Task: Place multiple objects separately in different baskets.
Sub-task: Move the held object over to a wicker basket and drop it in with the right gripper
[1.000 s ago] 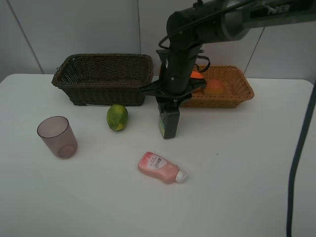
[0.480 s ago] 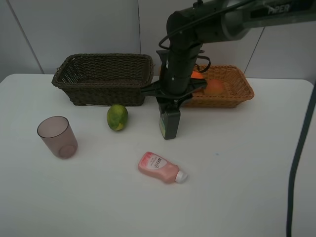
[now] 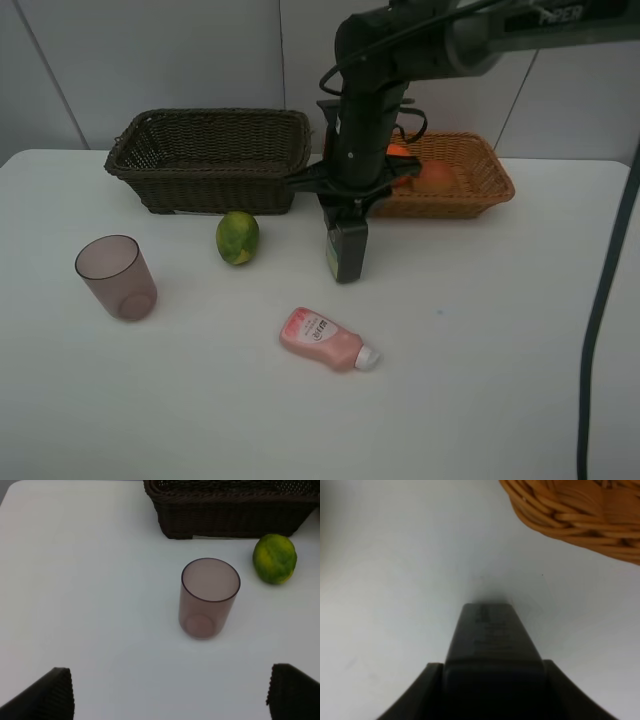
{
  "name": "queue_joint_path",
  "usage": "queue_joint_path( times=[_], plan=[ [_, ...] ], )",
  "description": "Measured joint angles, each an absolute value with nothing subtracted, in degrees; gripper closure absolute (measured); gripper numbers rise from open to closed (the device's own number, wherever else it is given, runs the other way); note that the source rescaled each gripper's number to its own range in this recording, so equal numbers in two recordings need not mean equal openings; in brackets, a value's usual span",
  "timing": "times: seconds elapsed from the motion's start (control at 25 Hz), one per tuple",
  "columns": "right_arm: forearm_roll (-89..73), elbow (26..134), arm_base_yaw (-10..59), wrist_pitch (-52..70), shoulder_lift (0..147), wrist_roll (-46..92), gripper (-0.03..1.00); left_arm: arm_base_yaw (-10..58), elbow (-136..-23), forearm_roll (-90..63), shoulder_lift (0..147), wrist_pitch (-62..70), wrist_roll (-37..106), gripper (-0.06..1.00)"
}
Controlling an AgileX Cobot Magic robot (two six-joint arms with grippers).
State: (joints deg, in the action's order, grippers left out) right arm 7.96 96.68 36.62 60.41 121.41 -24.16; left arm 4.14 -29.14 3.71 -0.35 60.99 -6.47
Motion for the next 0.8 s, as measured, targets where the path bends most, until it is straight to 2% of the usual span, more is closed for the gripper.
queue_joint_path(
  times=[0.28,0.56,0.8],
  plan=[
    [7.96,110.38,37.93,69.7,121.41,-18.87,0.94,4.14,-29.14,3.71,-0.35,60.99,-6.47,-0.06],
    [7.92,121.16,37.93,70.13,121.41,-17.54,0.94,4.14,-29.14,3.71,-0.35,60.99,-6.47,-0.06],
    [8.04,125.82,37.93,68.35,121.41,-17.34,0.94,4.14,-29.14,3.71,-0.35,60.99,-6.47,-0.06]
  ],
)
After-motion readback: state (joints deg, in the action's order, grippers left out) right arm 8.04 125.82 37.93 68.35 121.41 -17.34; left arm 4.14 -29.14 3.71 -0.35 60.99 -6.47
